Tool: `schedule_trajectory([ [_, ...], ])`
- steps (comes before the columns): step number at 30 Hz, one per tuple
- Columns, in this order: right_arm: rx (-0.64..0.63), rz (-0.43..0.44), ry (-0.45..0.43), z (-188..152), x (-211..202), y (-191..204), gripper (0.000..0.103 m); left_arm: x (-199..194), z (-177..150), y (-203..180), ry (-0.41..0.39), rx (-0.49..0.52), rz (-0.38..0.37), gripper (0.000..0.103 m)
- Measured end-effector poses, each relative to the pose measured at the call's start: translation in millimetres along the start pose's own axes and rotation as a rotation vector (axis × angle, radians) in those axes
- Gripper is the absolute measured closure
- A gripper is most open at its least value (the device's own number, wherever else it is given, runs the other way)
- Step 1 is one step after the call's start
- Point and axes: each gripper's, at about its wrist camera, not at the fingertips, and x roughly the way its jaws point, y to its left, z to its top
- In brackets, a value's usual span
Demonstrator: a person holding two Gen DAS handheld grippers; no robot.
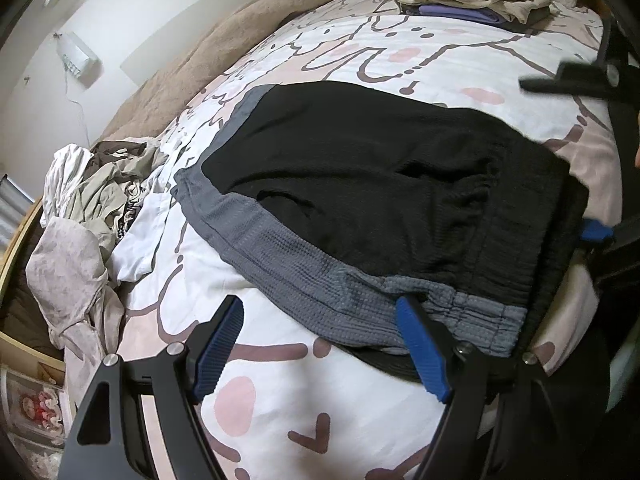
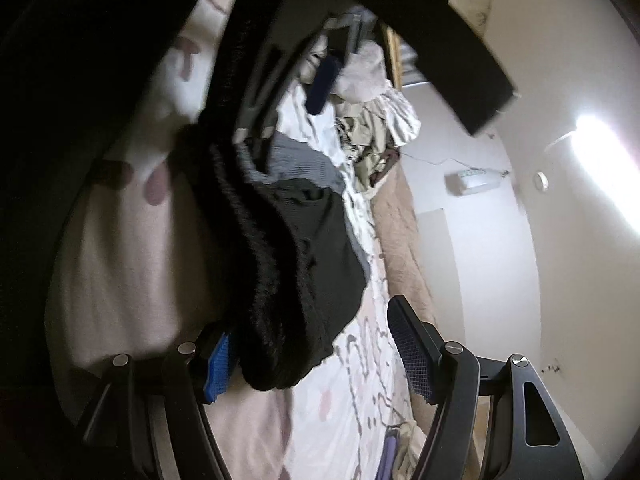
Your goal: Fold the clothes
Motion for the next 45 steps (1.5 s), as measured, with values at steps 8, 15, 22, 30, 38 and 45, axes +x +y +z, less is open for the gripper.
schedule_trajectory([
  [8,-0.05,-0.013,-0.011,-17.7,7.6,0.9,0.034,2.2,0.6,1.3,0.01,-0.001,0.001,0.022],
  [15,-0.197,-0.035,-0.166,-8.8,-1.5,18.0,0.034,1.8,0.6,-0.2,0.013,0.003,0.013,0.022],
  [22,-0.066,0.129,-0.154,-7.4,11.8,12.1,0.074,0.2,-0.5,0.6,-0.001,0.003,0.031,0.02],
  [30,0.151,0.296,-0.148,-13.9,21.5,-11.5,0.08,-40.4,-10.9,-24.0,-0.216,0.196,0.226,0.019],
  [38,0.751,0.837,-0.089,-43.8,71.4,-90.0,0.08,-72.1,-23.0,-85.1,-0.336,0.666,0.32,0.018],
  [45,0.956,1.052,-0.048,-74.0,66.2,-77.3,0.08,-58.5,-18.5,-115.1,-0.26,0.883,0.206,0.013],
])
